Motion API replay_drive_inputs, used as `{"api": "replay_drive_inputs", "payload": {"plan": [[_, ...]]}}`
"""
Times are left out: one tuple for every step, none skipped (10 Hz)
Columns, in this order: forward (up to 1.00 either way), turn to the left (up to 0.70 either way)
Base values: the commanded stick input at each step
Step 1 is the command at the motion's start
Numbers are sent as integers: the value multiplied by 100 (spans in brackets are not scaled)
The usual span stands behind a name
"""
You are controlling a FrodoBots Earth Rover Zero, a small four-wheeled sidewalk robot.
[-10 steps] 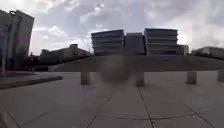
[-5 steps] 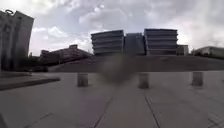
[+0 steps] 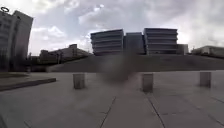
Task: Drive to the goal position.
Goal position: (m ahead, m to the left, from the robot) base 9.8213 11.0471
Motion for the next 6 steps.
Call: {"api": "replay_drive_inputs", "payload": {"plan": [[70,0],[70,0],[70,0],[70,0],[70,7],[70,20]]}}
